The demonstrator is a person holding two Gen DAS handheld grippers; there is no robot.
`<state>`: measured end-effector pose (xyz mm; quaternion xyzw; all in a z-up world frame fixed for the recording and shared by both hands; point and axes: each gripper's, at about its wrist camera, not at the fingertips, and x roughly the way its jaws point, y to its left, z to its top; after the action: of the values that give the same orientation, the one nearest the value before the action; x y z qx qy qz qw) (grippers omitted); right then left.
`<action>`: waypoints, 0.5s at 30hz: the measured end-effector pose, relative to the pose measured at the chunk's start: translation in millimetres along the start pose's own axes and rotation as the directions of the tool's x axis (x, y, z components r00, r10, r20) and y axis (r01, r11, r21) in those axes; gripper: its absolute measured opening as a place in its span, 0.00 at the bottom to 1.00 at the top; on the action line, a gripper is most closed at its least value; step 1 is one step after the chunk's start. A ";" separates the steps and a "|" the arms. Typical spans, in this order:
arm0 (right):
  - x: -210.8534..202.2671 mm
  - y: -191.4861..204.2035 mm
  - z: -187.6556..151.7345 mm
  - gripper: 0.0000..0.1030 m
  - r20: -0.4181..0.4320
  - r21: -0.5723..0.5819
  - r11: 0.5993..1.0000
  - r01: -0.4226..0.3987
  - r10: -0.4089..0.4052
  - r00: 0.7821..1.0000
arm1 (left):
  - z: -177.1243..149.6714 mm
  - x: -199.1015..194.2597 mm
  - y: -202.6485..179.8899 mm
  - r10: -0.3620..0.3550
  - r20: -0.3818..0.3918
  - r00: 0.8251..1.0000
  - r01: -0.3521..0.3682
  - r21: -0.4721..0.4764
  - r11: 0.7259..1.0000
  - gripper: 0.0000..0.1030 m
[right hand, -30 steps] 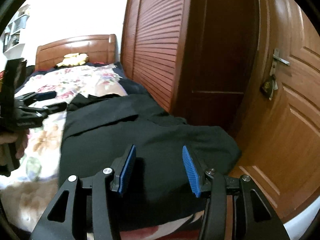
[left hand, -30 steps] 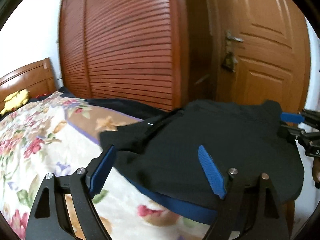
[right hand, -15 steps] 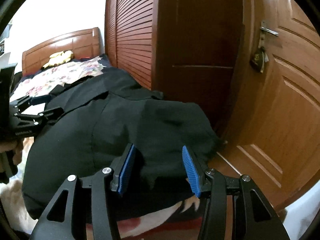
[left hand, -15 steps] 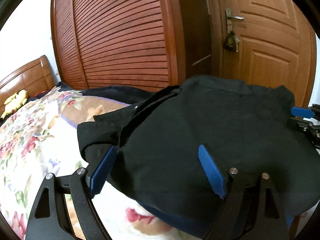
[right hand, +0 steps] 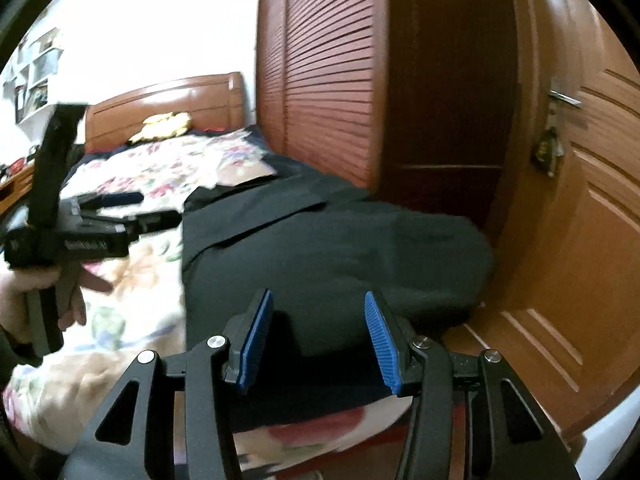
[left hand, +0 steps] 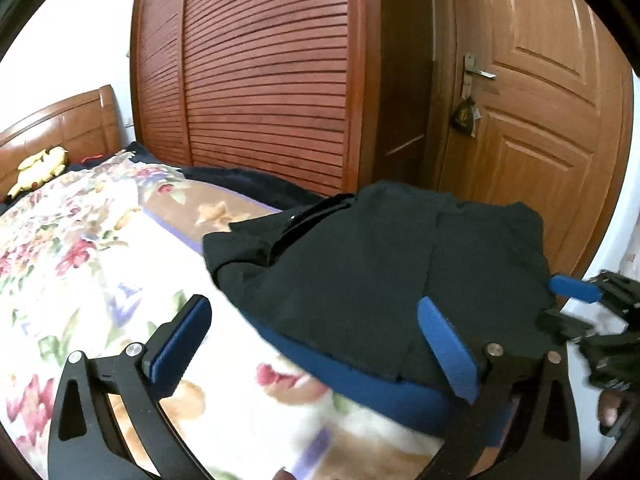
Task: Fold large clothes
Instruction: 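Open the left gripper and release the coat onto the blue cloth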
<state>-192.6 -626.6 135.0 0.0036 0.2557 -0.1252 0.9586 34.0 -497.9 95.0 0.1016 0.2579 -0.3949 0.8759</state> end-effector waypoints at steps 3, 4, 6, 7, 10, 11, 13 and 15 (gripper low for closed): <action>15.5 4.6 -8.4 0.49 -0.021 -0.040 0.999 0.031 -0.032 0.999 | -3.6 -21.3 1.2 0.014 0.009 1.000 -0.014 0.008 1.000 1.00; 19.9 1.3 -11.4 0.49 -0.027 -0.027 0.999 0.031 -0.032 0.999 | -5.0 -30.8 2.2 0.022 0.017 1.000 -0.022 0.011 1.000 1.00; 26.4 -3.2 -12.6 0.49 -0.041 0.007 1.000 0.017 -0.016 0.999 | -7.5 -46.7 6.5 0.035 0.034 0.999 -0.036 0.009 0.999 1.00; 29.3 -7.2 -11.8 0.49 -0.046 0.014 1.000 0.014 -0.013 0.999 | -9.2 -52.3 7.6 0.039 0.037 0.999 -0.039 0.009 0.999 1.00; 35.8 -12.1 -12.9 0.49 -0.062 0.023 1.000 0.007 -0.006 0.998 | -15.7 -68.3 12.6 0.063 0.037 0.997 -0.063 0.004 0.998 1.00; 37.4 -12.3 -12.8 0.48 -0.065 0.019 1.000 0.009 -0.008 0.998 | -18.4 -74.0 14.5 0.070 0.038 0.997 -0.070 0.000 0.998 1.00; 31.7 -9.3 -13.5 0.48 -0.064 0.019 1.000 0.009 -0.008 0.998 | -21.8 -80.6 17.4 0.078 0.035 0.996 -0.078 -0.002 0.997 1.00; 31.5 -8.3 -13.8 0.48 -0.063 0.025 1.000 0.007 -0.006 0.998 | -25.7 -86.5 20.3 0.086 0.036 0.996 -0.086 -0.012 0.996 1.00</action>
<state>-175.0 -641.2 108.0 0.0190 0.2841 -0.1314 0.9496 -8.5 -419.2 118.8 0.1008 0.2391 -0.3574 0.8972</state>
